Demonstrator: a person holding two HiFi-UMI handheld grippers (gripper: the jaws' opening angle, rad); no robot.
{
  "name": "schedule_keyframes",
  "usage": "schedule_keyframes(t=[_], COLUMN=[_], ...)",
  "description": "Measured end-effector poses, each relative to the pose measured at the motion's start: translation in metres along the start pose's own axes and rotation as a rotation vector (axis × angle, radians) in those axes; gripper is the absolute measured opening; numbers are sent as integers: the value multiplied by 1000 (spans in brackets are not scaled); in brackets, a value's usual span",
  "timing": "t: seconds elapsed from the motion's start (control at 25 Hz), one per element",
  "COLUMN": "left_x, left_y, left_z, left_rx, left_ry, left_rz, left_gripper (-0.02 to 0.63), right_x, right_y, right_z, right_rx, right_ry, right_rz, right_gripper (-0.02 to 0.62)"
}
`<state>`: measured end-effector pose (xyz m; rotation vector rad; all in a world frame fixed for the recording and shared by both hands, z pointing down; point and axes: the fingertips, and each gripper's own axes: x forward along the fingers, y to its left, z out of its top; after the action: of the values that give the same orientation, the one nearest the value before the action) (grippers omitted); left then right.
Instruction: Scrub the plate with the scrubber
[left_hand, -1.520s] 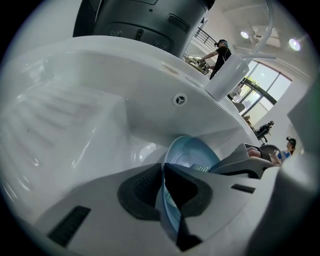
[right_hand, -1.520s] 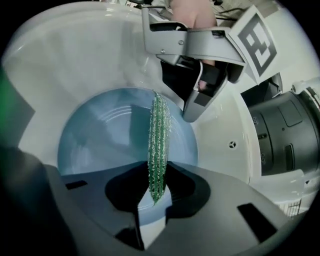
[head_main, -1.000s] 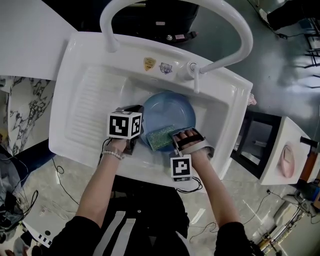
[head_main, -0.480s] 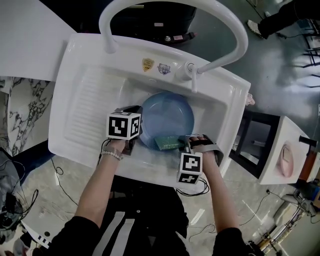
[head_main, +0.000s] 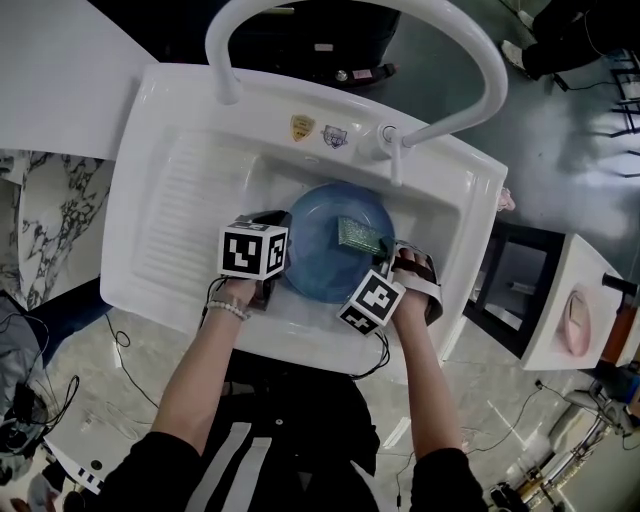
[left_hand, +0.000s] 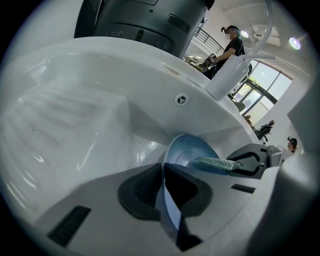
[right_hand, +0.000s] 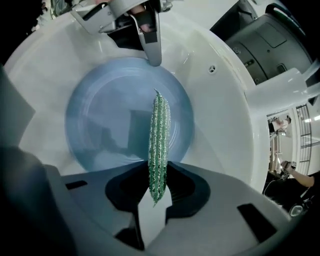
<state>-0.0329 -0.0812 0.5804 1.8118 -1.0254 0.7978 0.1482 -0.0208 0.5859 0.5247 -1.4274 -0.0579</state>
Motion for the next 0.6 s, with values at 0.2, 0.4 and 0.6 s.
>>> schedule_keyframes(t=[0.2, 0.4, 0.6], left_x=[2, 4, 4], left_y=[-7, -8, -8], left_z=[-3, -3, 0], left_rx=[9, 12, 9], left_ry=[5, 10, 2], left_rz=[-16, -20, -28], left_gripper=[17, 17, 17], right_x=[6, -7, -28], right_y=[11, 46, 80], right_z=[3, 0, 4], right_rx=[-1, -28, -61], right_ry=[66, 67, 27], right_rz=[24, 155, 318], right_gripper=[92, 92, 92])
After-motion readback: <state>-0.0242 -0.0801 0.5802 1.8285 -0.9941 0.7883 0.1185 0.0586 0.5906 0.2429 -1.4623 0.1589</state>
